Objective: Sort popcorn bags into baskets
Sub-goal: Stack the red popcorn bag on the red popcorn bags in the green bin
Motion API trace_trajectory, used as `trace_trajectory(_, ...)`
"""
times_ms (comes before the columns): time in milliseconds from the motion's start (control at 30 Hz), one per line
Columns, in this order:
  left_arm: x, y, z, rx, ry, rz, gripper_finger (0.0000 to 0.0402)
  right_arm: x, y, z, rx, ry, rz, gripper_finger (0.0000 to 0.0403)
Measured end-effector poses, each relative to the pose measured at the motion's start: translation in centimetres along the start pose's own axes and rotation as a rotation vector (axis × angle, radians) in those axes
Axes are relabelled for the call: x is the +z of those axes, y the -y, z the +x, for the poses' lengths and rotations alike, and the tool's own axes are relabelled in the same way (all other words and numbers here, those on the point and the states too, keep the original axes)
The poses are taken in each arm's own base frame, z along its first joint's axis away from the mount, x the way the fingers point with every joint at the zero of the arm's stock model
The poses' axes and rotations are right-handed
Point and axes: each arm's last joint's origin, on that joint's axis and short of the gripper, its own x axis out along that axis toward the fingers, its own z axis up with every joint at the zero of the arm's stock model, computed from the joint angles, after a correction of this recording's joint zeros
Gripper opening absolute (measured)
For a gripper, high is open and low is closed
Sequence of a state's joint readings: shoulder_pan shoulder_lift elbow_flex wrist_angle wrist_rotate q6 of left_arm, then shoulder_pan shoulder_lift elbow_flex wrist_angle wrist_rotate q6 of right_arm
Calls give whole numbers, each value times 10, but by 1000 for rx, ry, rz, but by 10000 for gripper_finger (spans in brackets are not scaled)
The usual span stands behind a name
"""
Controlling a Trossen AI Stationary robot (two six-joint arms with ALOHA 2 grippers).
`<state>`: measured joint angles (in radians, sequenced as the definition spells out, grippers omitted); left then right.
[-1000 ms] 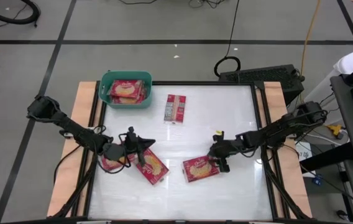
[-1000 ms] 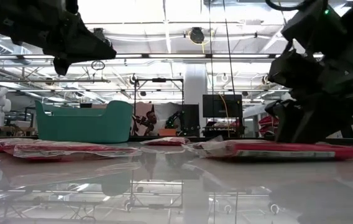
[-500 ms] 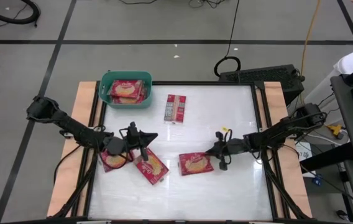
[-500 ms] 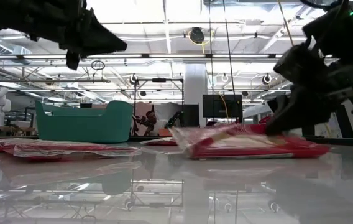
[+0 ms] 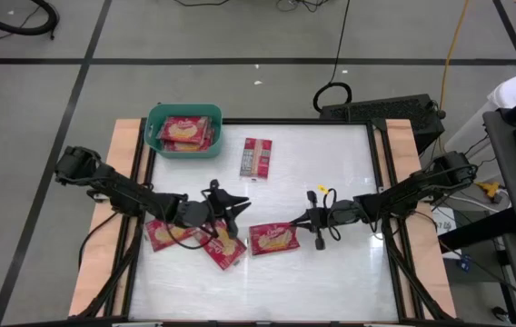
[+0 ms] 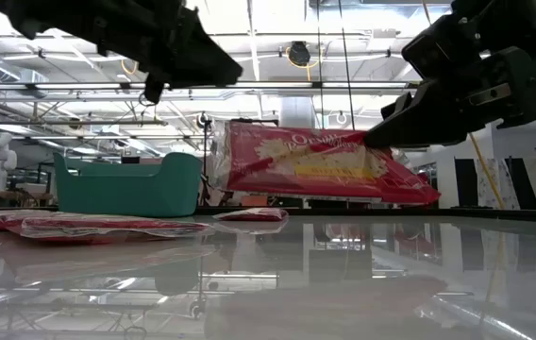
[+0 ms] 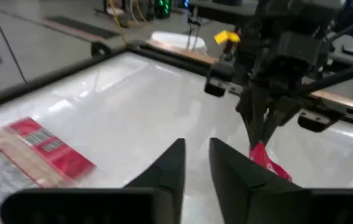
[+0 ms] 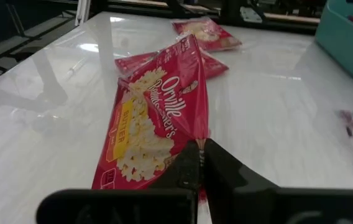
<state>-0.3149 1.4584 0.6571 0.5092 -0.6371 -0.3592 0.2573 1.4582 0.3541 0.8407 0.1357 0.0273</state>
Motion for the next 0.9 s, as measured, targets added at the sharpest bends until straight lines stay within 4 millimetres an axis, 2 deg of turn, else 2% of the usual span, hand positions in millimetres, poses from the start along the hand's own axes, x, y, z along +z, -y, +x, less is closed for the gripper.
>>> trace_trajectory(267,2,3,10,-33,-58,-20,159,10,-1,4,-1,31,-54,0)
trace_trajectory(467,-2,1,11,-79,-127,-76,193,18,0,7,-68,56,-108,0)
trace_trajectory(667,-9,-1,10,-69,-202,-96,197,28,3,10,-188,73,-187,0)
trace_trajectory(900,-12,-2,9,-73,-237,-90,173,44,-1,15,-259,94,-344,0)
